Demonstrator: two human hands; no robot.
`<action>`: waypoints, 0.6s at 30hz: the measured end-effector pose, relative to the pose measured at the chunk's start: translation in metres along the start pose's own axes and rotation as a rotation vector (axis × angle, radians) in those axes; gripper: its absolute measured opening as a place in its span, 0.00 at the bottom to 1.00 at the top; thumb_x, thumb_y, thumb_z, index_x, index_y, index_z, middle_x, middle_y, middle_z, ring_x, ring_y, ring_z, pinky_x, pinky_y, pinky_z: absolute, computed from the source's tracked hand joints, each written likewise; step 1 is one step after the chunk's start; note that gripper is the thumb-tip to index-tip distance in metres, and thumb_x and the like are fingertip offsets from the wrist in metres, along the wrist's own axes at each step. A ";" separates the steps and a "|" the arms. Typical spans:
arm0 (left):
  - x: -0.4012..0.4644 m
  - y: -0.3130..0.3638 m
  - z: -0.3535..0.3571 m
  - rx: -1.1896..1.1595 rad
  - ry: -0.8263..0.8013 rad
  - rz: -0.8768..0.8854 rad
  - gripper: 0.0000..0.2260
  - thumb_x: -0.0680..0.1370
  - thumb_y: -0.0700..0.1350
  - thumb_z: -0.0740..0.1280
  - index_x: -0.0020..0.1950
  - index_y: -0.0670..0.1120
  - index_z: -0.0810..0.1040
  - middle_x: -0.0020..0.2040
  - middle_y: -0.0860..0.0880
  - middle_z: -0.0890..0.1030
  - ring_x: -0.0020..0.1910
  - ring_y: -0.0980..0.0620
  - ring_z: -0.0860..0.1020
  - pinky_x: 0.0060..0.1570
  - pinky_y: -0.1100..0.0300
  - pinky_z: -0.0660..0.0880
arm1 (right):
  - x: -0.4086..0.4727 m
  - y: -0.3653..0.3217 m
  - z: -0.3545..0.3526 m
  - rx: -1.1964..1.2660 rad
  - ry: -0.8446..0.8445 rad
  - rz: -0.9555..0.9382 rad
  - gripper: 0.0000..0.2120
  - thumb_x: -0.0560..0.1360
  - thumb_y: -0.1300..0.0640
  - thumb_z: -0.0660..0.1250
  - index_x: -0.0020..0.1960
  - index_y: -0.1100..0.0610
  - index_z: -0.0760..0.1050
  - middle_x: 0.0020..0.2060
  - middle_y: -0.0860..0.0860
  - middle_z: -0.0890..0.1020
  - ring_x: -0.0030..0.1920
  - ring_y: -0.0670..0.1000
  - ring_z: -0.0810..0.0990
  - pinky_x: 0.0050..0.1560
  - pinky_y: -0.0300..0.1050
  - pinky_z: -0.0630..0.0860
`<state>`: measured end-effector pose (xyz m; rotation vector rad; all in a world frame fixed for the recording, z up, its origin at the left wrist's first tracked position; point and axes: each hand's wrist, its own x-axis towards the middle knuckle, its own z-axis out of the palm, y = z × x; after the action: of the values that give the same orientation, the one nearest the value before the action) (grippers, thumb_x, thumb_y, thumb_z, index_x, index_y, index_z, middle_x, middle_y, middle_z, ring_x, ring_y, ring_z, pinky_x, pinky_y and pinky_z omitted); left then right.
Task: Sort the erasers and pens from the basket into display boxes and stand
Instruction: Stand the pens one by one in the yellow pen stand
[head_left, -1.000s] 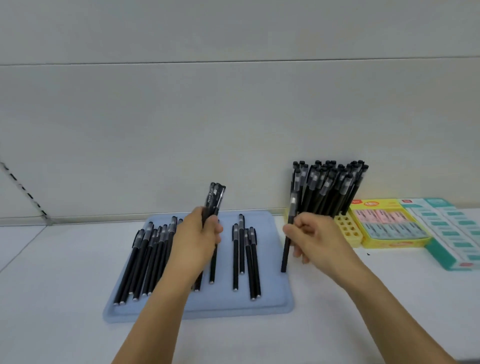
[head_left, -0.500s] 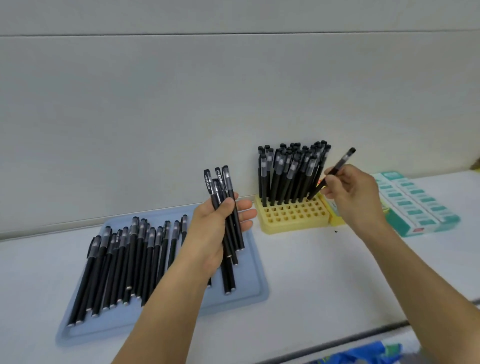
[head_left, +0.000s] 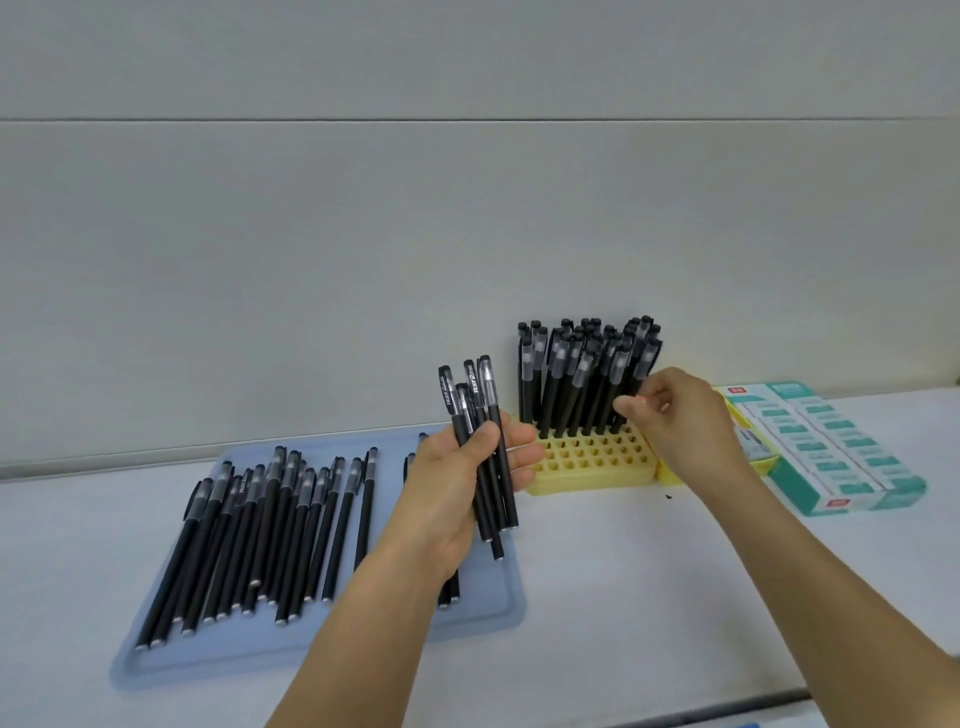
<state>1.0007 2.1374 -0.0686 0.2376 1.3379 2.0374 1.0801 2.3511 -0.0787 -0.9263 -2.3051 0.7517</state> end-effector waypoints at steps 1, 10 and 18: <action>-0.001 -0.001 0.000 0.004 -0.016 -0.001 0.09 0.83 0.39 0.58 0.54 0.40 0.78 0.48 0.42 0.85 0.48 0.45 0.84 0.48 0.54 0.81 | -0.009 -0.002 -0.001 0.042 0.058 0.025 0.12 0.74 0.48 0.71 0.50 0.54 0.72 0.38 0.48 0.76 0.41 0.51 0.75 0.42 0.48 0.72; -0.010 -0.006 0.019 0.282 -0.238 0.049 0.11 0.83 0.40 0.58 0.58 0.42 0.80 0.51 0.42 0.85 0.52 0.45 0.83 0.56 0.52 0.79 | -0.050 -0.063 -0.007 0.577 -0.262 -0.215 0.08 0.76 0.59 0.69 0.38 0.57 0.78 0.27 0.43 0.76 0.29 0.42 0.71 0.32 0.34 0.69; -0.004 -0.009 0.007 0.178 -0.055 0.077 0.10 0.84 0.41 0.57 0.58 0.40 0.76 0.50 0.44 0.85 0.51 0.47 0.84 0.55 0.52 0.79 | -0.015 -0.012 -0.040 0.329 0.247 -0.133 0.05 0.79 0.55 0.62 0.48 0.56 0.74 0.35 0.50 0.81 0.37 0.48 0.82 0.43 0.49 0.78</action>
<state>1.0113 2.1422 -0.0725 0.4278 1.4974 1.9598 1.1099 2.3442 -0.0470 -0.6684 -1.9335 0.8731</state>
